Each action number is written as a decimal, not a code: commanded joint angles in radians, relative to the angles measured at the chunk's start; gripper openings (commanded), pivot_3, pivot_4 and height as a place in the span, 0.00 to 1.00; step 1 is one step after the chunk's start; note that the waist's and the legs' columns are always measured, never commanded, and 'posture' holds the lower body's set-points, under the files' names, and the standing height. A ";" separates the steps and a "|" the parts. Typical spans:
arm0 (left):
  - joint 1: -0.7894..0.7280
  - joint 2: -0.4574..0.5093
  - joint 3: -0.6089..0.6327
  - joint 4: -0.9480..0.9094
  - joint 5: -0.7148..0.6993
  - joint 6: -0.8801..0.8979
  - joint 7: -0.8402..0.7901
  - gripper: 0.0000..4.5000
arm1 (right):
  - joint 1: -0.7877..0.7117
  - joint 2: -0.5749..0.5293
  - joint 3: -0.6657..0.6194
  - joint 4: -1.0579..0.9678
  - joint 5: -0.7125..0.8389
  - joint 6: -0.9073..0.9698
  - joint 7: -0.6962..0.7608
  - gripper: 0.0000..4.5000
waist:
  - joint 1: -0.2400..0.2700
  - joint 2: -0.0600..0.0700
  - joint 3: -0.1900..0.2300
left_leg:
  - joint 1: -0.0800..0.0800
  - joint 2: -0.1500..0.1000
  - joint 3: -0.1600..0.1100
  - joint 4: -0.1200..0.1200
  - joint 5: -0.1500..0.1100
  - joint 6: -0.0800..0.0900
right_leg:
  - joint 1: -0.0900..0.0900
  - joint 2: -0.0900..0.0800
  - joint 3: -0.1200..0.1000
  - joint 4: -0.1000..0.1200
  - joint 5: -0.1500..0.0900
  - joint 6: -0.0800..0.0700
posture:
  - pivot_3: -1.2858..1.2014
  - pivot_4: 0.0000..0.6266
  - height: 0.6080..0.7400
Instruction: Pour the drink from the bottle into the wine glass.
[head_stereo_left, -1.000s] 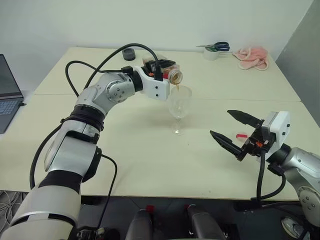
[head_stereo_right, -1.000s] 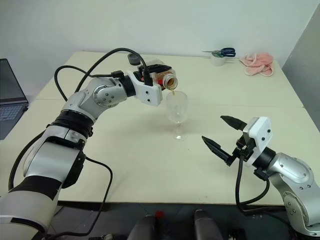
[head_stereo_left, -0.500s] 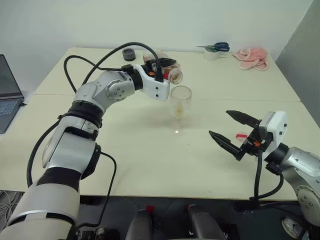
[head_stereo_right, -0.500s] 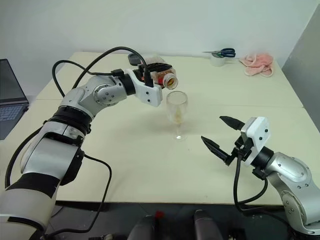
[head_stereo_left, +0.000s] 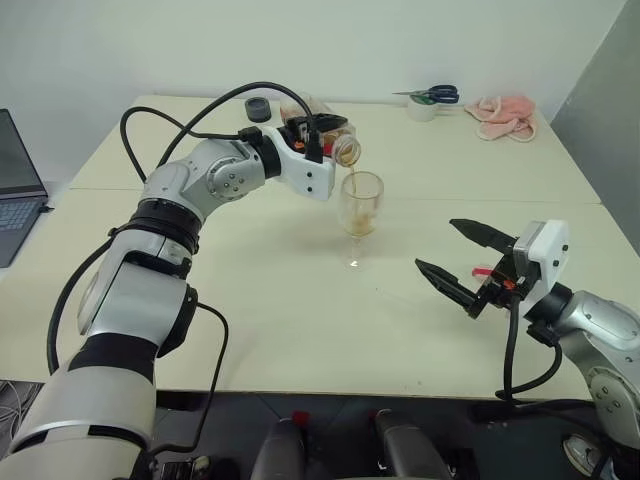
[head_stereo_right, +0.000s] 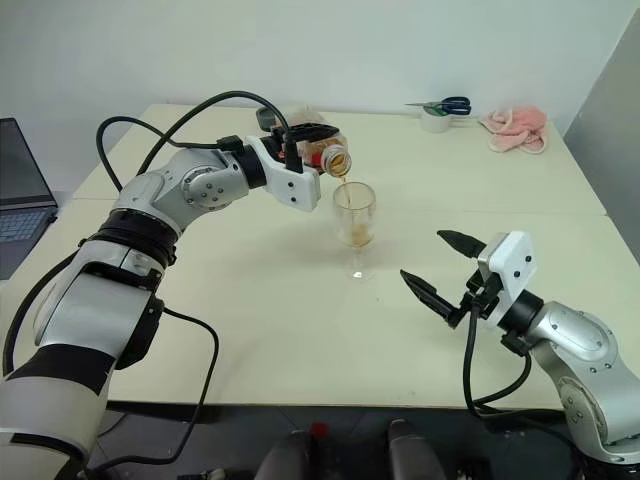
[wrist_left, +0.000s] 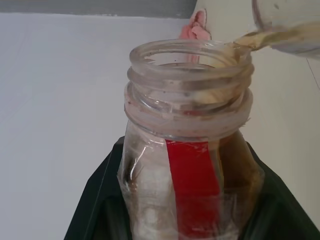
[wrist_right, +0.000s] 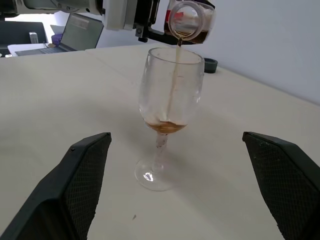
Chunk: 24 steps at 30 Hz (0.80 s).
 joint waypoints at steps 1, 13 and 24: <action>-0.051 0.016 0.005 -0.015 -0.002 -0.008 0.032 0.42 | -0.013 -0.001 -0.010 -0.011 -0.002 -0.030 0.001 1.00 | 0.000 0.000 0.000 | 0.000 0.000 0.000 0.000 0.000 0.000 | 0.000 0.000 0.000 0.000 0.000 0.000 | 0.52 0.24 1.00; -0.073 0.023 -0.016 0.013 0.023 -0.019 0.053 0.42 | -0.021 0.005 -0.003 -0.003 -0.017 -0.034 -0.001 1.00 | 0.000 0.000 0.000 | 0.000 0.000 0.000 0.000 0.000 0.000 | 0.000 0.000 0.000 0.000 0.002 -0.003 | 0.52 0.24 1.00; -0.088 0.025 -0.022 0.024 0.036 -0.021 0.073 0.42 | -0.025 0.008 0.000 0.001 -0.026 -0.038 -0.004 1.00 | 0.000 0.000 0.000 | 0.000 0.000 0.000 0.000 0.000 0.000 | 0.000 0.000 0.000 0.000 0.002 -0.003 | 0.52 0.24 1.00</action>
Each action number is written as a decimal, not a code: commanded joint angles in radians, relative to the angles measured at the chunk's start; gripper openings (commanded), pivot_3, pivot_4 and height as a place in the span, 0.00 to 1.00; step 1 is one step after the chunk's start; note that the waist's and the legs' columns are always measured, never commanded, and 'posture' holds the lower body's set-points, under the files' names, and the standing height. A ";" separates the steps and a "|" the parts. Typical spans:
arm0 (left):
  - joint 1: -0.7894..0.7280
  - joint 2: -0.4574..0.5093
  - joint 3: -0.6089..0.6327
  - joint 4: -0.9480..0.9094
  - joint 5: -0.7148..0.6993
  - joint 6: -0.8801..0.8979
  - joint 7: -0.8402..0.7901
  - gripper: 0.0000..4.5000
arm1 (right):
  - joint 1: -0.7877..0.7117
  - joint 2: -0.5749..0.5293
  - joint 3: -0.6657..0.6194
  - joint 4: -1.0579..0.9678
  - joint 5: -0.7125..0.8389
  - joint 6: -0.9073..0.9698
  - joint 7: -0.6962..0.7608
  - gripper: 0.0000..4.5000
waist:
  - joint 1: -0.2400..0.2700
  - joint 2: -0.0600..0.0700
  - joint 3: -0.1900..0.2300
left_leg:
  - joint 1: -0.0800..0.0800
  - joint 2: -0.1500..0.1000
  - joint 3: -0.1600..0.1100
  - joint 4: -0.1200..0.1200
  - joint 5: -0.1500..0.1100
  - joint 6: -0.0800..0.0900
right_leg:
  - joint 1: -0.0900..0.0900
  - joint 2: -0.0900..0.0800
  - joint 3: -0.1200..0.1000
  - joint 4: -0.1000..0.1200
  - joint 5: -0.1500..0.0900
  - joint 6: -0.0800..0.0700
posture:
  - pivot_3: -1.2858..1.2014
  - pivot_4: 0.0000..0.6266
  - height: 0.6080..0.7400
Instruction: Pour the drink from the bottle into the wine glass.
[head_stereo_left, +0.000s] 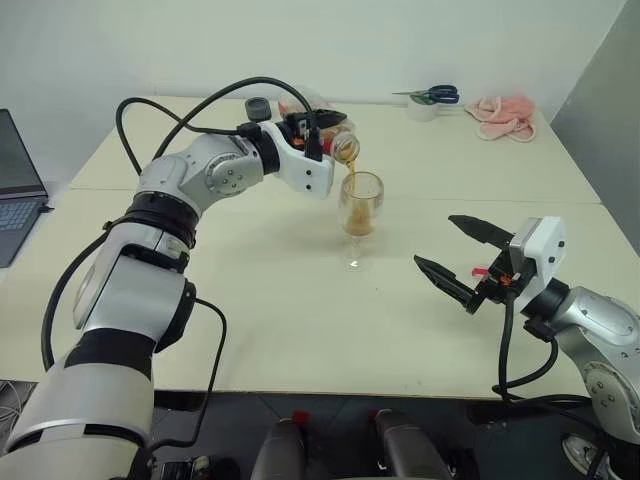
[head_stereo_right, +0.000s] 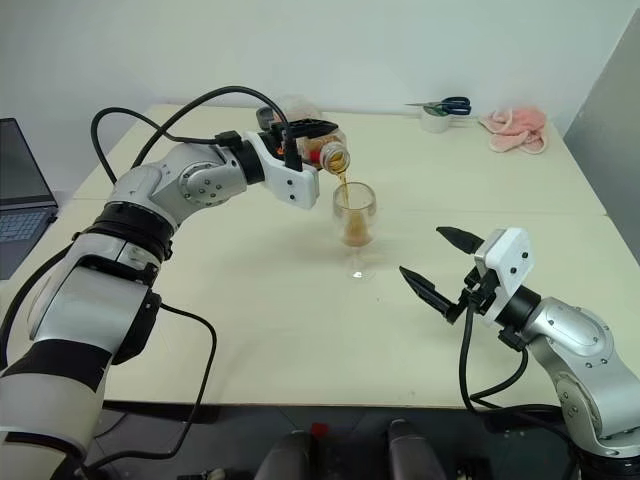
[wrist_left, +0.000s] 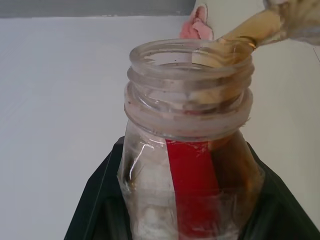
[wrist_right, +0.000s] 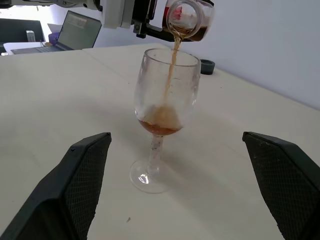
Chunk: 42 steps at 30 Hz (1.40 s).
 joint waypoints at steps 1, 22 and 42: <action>-0.048 0.015 0.003 -0.009 -0.002 -0.004 0.030 0.42 | -0.012 0.002 -0.002 -0.016 -0.005 -0.030 -0.004 1.00 | 0.000 0.000 0.000 | 0.000 0.000 0.000 0.000 0.000 0.000 | 0.000 0.000 0.000 0.000 0.000 0.000 | 0.52 0.24 1.00; -0.082 0.011 -0.025 0.028 0.010 -0.012 0.060 0.42 | -0.028 0.004 0.006 -0.005 -0.014 -0.032 -0.006 1.00 | 0.000 0.000 0.000 | 0.000 0.000 0.000 0.000 0.000 0.000 | 0.000 0.000 0.000 0.000 0.000 0.000 | 0.52 0.24 1.00; 0.228 -0.086 0.416 -0.198 -0.774 0.508 -0.519 0.42 | -0.464 -0.011 0.084 0.090 0.095 0.121 0.004 1.00 | -0.030 0.000 0.000 | 0.003 0.000 0.001 0.002 0.000 0.000 | 0.001 0.000 0.002 0.006 0.001 -0.001 | 0.52 0.24 1.00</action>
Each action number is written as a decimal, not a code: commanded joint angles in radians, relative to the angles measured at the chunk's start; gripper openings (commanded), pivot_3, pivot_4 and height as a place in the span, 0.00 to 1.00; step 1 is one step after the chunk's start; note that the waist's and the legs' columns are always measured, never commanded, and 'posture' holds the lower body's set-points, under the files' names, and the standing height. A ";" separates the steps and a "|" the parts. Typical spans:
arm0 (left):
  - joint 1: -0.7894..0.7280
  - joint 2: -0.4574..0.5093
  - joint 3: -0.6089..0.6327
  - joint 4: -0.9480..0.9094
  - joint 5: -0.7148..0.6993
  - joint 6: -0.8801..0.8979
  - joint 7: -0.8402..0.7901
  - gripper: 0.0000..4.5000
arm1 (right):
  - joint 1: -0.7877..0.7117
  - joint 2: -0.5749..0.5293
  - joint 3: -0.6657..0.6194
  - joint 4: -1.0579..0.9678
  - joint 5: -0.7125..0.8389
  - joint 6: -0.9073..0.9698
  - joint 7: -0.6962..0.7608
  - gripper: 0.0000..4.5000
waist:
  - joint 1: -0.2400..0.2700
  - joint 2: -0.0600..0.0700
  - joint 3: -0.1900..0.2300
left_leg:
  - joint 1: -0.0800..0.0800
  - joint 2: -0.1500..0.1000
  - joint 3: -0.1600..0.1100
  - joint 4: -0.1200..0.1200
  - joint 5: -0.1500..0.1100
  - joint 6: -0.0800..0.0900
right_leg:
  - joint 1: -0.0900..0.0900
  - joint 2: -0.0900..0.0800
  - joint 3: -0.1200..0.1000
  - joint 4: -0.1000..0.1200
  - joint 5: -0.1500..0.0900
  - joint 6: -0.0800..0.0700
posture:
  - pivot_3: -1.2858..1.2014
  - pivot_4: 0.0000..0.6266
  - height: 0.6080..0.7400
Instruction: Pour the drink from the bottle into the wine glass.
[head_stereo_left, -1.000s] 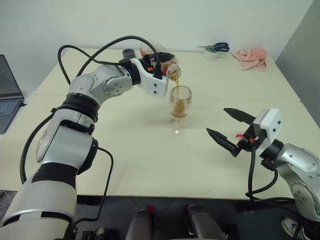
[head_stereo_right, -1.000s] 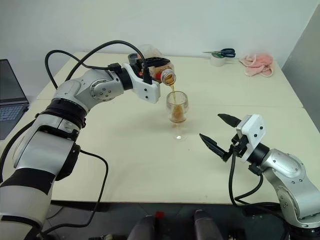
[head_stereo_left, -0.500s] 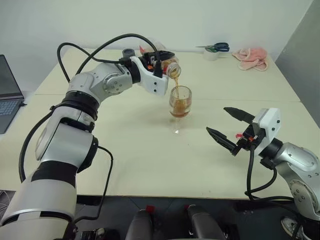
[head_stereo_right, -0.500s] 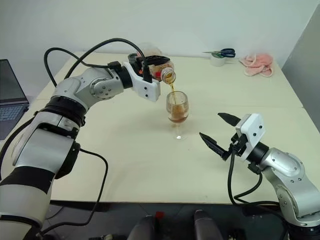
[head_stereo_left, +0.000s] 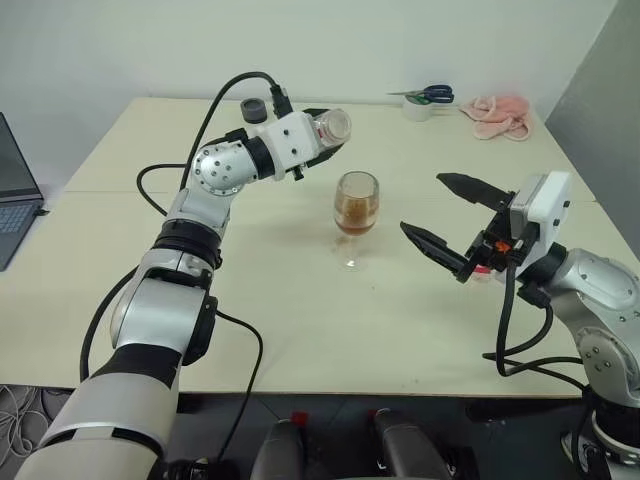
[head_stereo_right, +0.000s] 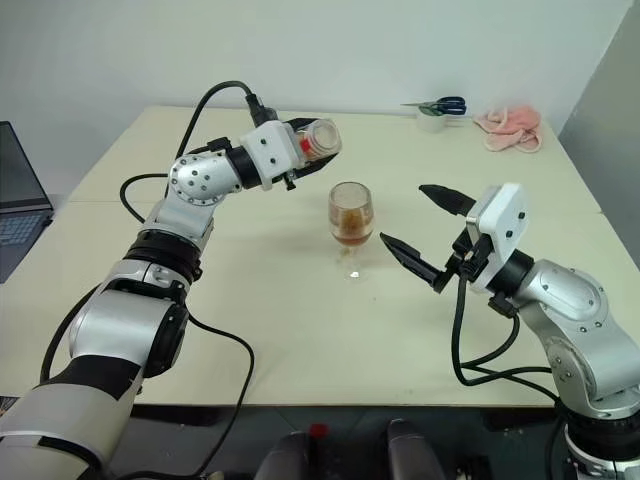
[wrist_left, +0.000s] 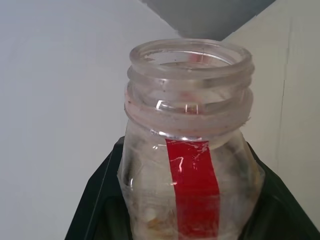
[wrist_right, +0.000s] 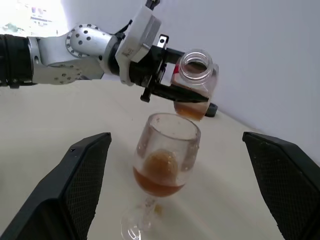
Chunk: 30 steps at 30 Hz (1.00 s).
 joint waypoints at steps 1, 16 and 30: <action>0.079 0.030 0.131 -0.150 -0.144 0.234 0.025 0.42 | -0.194 -0.013 0.026 0.045 0.056 0.099 0.005 1.00 | -0.011 0.000 0.000 | 0.000 0.000 0.000 0.000 0.000 0.000 | 0.000 0.000 0.000 0.001 0.000 0.000 | 0.52 0.24 1.00; 0.523 -0.056 0.402 -0.793 -0.343 0.905 0.427 0.42 | -0.551 0.059 0.276 0.221 0.070 0.373 0.080 1.00 | -0.002 0.000 0.000 | -0.003 0.000 -0.007 0.002 0.000 0.000 | -0.004 -0.003 -0.009 0.010 -0.002 -0.003 | 0.52 0.24 1.00; 0.636 -0.057 0.398 -0.884 -0.324 0.931 0.486 0.99 | -0.550 0.081 0.290 0.247 0.028 0.352 0.149 1.00 | 0.011 0.000 0.000 | -0.003 -0.001 -0.007 0.002 0.000 0.000 | -0.004 -0.004 -0.009 0.009 -0.002 -0.003 | 0.52 0.24 1.00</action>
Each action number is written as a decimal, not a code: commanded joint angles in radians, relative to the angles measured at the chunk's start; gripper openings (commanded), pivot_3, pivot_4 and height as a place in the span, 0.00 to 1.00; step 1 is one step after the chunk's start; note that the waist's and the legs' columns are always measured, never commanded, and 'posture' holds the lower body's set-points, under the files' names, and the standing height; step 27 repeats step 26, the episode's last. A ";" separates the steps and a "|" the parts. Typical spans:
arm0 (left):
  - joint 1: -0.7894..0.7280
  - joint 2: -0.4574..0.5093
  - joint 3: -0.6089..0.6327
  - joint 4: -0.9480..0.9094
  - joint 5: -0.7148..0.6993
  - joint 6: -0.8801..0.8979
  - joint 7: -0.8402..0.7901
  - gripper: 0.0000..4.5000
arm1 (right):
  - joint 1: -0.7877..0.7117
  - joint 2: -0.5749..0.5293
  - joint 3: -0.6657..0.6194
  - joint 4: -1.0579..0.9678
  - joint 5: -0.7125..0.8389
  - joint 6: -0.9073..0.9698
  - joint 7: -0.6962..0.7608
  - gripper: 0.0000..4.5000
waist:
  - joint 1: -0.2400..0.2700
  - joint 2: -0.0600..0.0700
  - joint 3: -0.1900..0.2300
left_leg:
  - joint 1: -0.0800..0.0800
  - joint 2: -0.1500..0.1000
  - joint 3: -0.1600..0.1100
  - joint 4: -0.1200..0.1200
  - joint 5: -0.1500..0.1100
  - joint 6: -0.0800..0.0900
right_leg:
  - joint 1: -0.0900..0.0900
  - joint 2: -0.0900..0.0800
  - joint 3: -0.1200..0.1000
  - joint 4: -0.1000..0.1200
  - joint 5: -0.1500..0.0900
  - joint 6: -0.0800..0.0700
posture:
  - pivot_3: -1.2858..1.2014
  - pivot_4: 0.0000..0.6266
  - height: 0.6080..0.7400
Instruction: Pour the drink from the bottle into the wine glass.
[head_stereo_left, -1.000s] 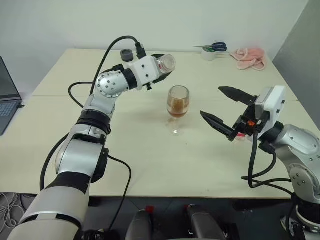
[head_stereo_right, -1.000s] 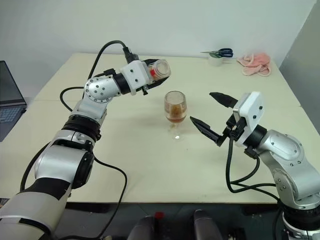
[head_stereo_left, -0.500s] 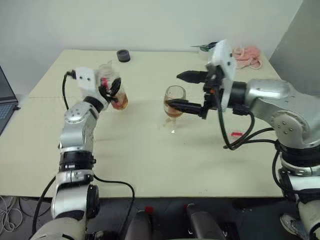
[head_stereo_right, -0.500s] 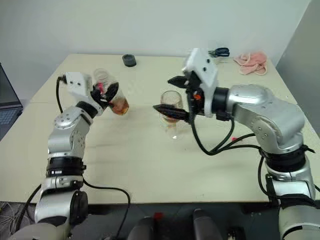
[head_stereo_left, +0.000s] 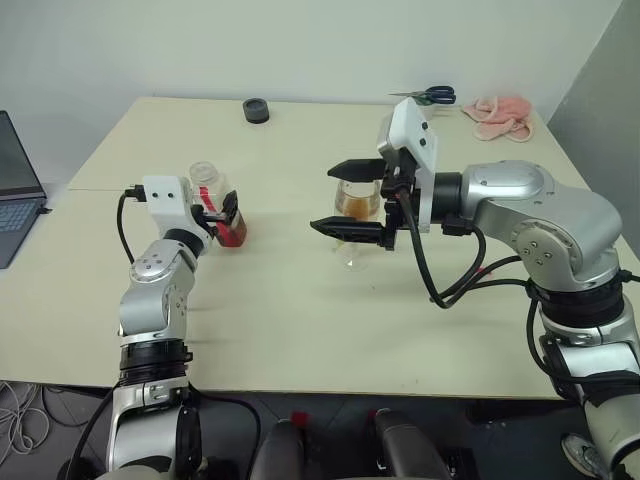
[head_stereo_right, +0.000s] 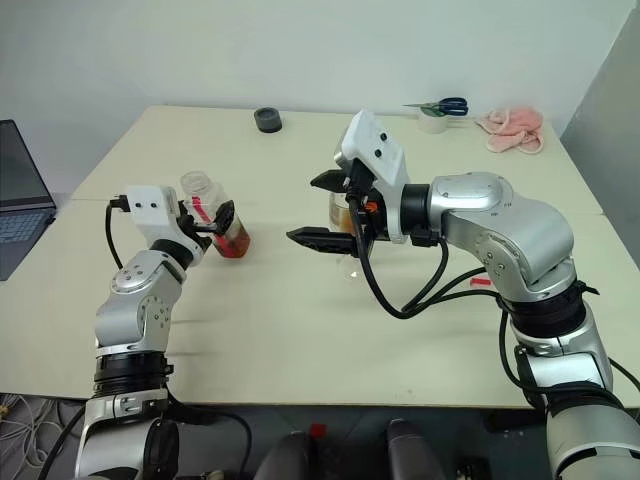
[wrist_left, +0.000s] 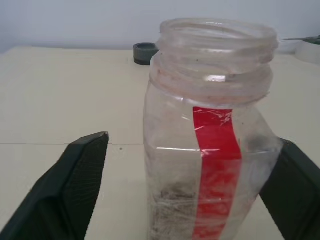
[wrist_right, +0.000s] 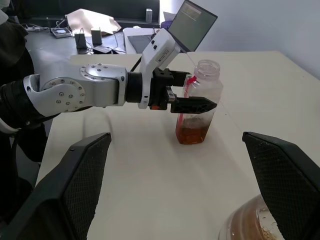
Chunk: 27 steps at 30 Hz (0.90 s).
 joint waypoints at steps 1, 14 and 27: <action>0.016 0.030 0.009 -0.089 0.002 0.016 0.003 0.99 | -0.020 0.005 -0.016 -0.011 -0.012 -0.026 0.015 1.00 | 0.000 0.000 0.000 | 0.000 0.000 0.000 0.000 0.000 0.000 | 0.000 0.000 0.000 0.000 0.000 0.000 | 0.52 0.24 1.00; 0.195 0.416 0.176 -0.404 -0.435 0.270 -0.529 0.99 | 0.152 -0.217 -0.231 0.028 0.026 -0.128 0.198 1.00 | 0.003 0.000 0.000 | 0.000 0.000 0.002 -0.004 0.000 0.000 | -0.001 0.001 0.001 -0.004 -0.004 0.004 | 0.52 0.24 1.00; 0.052 0.539 0.041 -0.332 -0.470 0.291 -0.770 0.99 | 0.228 -0.328 -0.327 0.142 0.063 -0.133 0.295 1.00 | -0.013 0.001 0.001 | 0.002 0.003 0.004 -0.006 0.000 0.000 | 0.003 0.003 0.003 -0.014 -0.003 0.005 | 0.52 0.24 1.00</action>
